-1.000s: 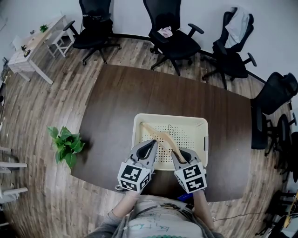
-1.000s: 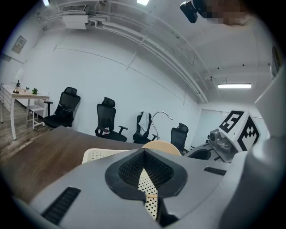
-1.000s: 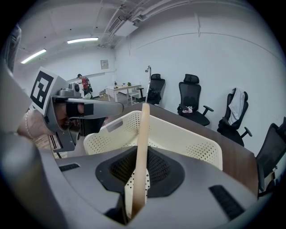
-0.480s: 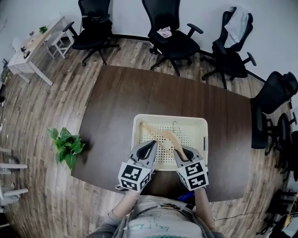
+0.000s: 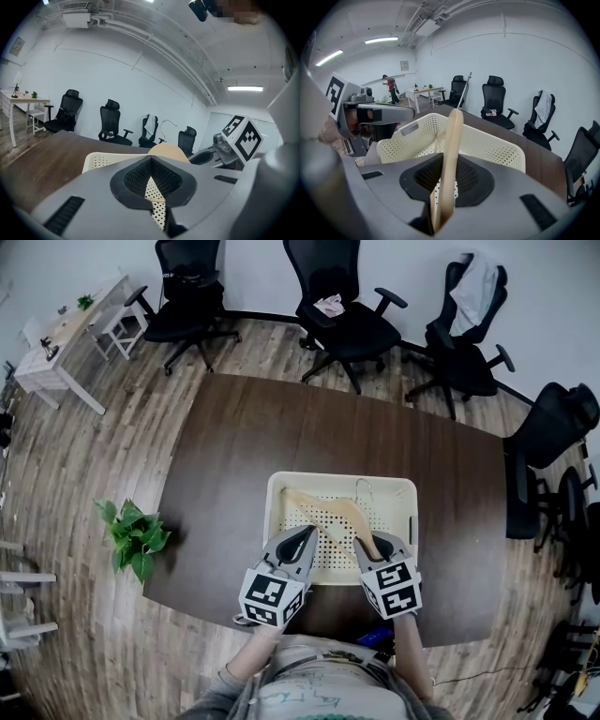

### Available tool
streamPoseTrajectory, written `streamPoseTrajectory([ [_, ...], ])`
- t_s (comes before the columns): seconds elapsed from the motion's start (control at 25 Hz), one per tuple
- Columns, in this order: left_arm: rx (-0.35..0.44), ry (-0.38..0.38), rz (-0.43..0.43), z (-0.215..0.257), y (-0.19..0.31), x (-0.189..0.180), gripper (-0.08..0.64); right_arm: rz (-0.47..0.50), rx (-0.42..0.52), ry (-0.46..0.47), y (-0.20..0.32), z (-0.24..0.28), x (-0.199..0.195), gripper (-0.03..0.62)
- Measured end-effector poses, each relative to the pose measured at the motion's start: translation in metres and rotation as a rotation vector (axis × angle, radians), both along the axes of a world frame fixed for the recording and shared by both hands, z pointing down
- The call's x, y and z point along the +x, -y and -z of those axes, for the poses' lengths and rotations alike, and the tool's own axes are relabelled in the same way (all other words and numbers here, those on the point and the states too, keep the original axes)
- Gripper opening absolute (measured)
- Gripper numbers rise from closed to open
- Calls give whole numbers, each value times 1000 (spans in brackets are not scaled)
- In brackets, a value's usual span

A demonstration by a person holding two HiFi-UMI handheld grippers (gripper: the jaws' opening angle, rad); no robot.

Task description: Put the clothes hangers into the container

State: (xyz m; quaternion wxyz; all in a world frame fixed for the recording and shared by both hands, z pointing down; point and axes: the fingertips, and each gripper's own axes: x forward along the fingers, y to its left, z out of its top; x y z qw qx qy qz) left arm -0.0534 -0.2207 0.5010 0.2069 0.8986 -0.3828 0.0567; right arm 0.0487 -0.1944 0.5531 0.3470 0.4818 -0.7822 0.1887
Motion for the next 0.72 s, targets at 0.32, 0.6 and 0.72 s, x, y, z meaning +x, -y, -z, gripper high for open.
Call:
streamPoseTrajectory([
  [0.32, -4, 3, -2, 0, 1, 2, 11, -13, -7, -11, 6, -3, 12, 77],
  [0.6, -10, 9, -7, -3, 0, 5, 11, -25, -10, -33, 11, -8, 22, 81],
  [0.72, -12, 12, -8, -6, 1, 3, 11, -31, -16, -34, 13, -11, 24, 84],
])
